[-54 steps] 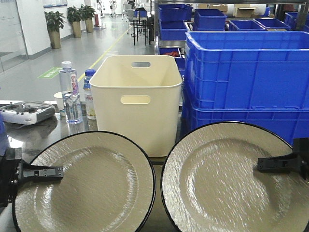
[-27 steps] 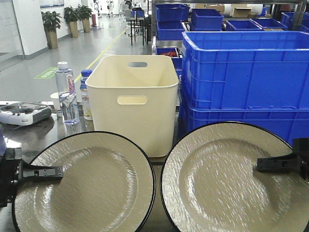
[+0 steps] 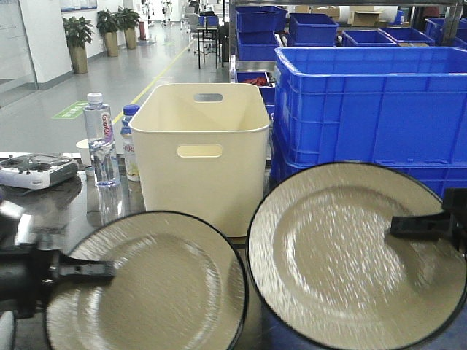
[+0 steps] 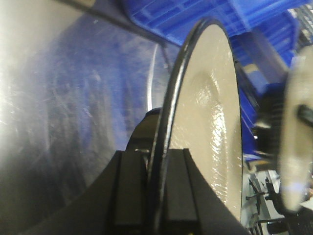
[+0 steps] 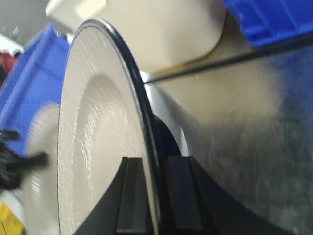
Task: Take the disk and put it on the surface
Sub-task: 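Lower the left gripper's plate onto the table in front of the bin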
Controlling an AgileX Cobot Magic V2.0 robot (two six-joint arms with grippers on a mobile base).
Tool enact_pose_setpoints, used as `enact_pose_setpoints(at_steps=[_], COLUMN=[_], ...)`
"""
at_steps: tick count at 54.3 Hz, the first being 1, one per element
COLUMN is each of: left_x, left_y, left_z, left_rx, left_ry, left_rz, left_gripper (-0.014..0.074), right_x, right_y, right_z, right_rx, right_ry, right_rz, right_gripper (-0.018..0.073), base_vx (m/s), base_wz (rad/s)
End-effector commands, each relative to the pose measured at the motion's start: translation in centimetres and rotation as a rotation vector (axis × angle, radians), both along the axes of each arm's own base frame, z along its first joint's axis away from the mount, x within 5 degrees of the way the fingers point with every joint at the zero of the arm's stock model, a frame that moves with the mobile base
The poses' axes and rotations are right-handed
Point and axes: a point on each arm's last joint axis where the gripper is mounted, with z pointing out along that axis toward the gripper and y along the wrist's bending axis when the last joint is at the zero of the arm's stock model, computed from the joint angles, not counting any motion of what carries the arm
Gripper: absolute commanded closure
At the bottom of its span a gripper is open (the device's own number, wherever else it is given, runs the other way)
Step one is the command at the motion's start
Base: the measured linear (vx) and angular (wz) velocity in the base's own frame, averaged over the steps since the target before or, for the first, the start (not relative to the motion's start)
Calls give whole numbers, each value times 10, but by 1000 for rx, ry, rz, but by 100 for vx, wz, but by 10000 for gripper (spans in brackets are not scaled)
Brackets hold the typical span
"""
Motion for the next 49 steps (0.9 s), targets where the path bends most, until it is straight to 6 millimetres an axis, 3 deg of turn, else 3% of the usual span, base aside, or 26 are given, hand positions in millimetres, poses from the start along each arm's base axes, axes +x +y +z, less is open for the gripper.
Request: enact_pose_setpoints(at_steps=[1,15,24,34,49], left_x=[12,33,44,50,56], left_y=[-20,-74,-100,-117,-114], left_z=[17,-14,-16,-10,-17], left_rx=[-129,-77,-45,0,138], left_ry=[-50,-37,-93,-199,-272], left_rz=[50,59,-16,-74,-49], left_gripper=[597,596,548,389,78], right_x=[-3,-2,-3,-3,-3], right_y=[3,4,4,4,5], right_z=[33,40,40,40,40], right_rx=[172,211,213,217,217], right_ry=[-126,-198,-198,-197,-197], right_rz=[-44,-38,-33,-26,-23], right_gripper=[568,568,568,568,568], base_vx=[0,0,0,0,0], base_wz=[0,0,0,0,0])
